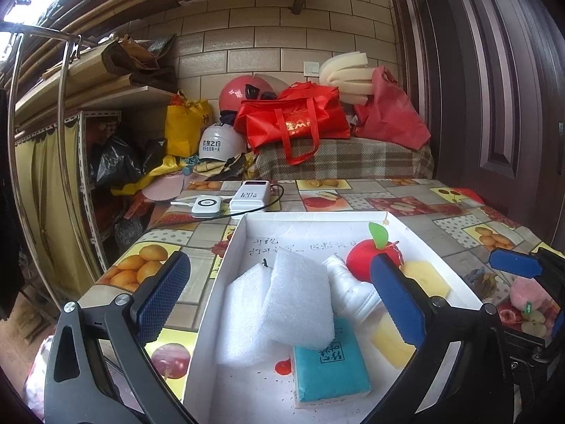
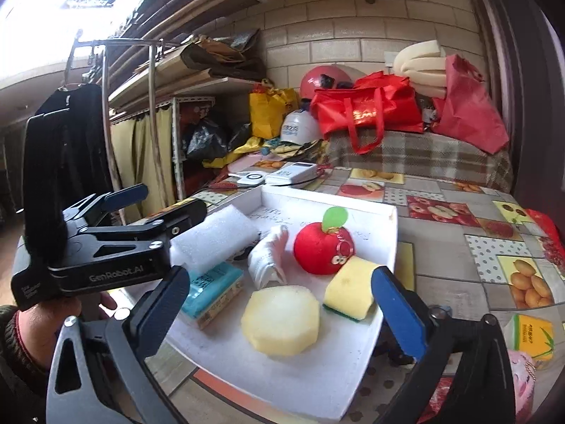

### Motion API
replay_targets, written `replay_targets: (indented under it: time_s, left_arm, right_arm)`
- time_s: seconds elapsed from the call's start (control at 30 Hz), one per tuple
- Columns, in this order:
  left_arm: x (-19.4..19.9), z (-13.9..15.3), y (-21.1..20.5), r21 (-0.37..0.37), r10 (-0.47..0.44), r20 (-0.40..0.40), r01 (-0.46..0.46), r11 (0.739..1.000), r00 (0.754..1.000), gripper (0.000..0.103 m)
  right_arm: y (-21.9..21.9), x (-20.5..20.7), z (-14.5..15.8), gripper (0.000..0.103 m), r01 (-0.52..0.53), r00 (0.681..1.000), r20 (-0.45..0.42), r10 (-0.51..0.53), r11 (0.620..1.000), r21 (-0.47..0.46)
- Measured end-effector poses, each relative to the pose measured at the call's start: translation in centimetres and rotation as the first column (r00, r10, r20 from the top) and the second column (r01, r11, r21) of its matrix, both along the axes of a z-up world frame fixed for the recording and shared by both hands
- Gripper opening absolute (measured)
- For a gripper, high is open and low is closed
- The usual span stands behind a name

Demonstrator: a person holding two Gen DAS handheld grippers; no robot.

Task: Organize soft objects
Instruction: 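Move both tools from the box toward the pink plush ball and yellow tissue pack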

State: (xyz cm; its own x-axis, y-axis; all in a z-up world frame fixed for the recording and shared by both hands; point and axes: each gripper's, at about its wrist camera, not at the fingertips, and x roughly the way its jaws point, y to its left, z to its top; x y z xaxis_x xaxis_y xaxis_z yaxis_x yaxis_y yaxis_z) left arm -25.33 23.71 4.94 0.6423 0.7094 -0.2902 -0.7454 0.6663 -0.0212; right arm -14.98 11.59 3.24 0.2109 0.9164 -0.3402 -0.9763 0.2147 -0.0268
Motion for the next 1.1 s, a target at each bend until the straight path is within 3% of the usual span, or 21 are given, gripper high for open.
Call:
replay_targets:
  time_s: [0.27, 0.33, 0.43, 0.5, 0.63, 0.73, 0.8, 0.9, 1.0, 1.1]
  left_arm:
    - [-0.3, 0.2, -1.0, -0.001, -0.041, 0.029, 0.041, 0.999, 0.999, 0.103]
    - [-0.7, 0.5, -1.7, 0.015, -0.067, 0.056, 0.066, 0.998, 0.996, 0.103]
    - [-0.8, 0.9, -3.1, 0.059, -0.108, 0.076, 0.104, 0.993, 0.991, 0.103]
    - [-0.8, 1.2, -3.9, 0.074, -0.146, 0.089, 0.139, 0.987, 0.985, 0.103]
    - [0.2, 1.3, -5.0, 0.019, -0.233, 0.114, 0.233, 0.972, 0.966, 0.103]
    - [2.3, 1.0, -6.5, 0.017, -0.313, 0.032, 0.313, 0.95, 0.949, 0.103]
    - [3.5, 0.8, -7.5, 0.006, -0.372, -0.009, 0.372, 0.928, 0.928, 0.103]
    - [5.0, 0.7, -8.5, -0.067, -0.473, 0.0, 0.472, 0.879, 0.881, 0.103]
    - [6.3, 0.6, -9.9, -0.086, -0.538, -0.02, 0.534, 0.841, 0.843, 0.103]
    - [7.8, 0.5, -11.5, -0.079, -0.568, -0.071, 0.564, 0.822, 0.82, 0.103]
  right_arm:
    - [-1.9, -0.1, 0.3, 0.103, 0.046, 0.999, 0.029, -0.046, 0.998, 0.032]
    - [-3.8, 0.4, 0.9, 0.103, 0.09, 0.995, 0.029, -0.094, 0.991, 0.1]
    - [-7.9, 1.5, 2.1, 0.103, 0.197, 0.978, 0.013, -0.207, 0.948, 0.251]
    - [-10.0, 2.7, 2.4, 0.103, 0.246, 0.967, -0.012, -0.253, 0.924, 0.292]
    - [-13.6, 7.1, 2.6, 0.103, 0.353, 0.936, -0.075, -0.345, 0.904, 0.241]
    - [-17.1, 10.5, 2.7, 0.103, 0.44, 0.898, -0.113, -0.426, 0.864, 0.243]
    - [-19.1, 12.6, 2.8, 0.103, 0.476, 0.88, -0.14, -0.455, 0.847, 0.236]
    - [-20.7, 15.1, 2.4, 0.103, 0.522, 0.852, -0.149, -0.502, 0.838, 0.159]
    - [-21.0, 16.0, 1.7, 0.103, 0.463, 0.876, -0.201, -0.438, 0.882, 0.094]
    - [-19.5, 15.9, 1.4, 0.103, 0.413, 0.898, -0.173, -0.404, 0.91, 0.022]
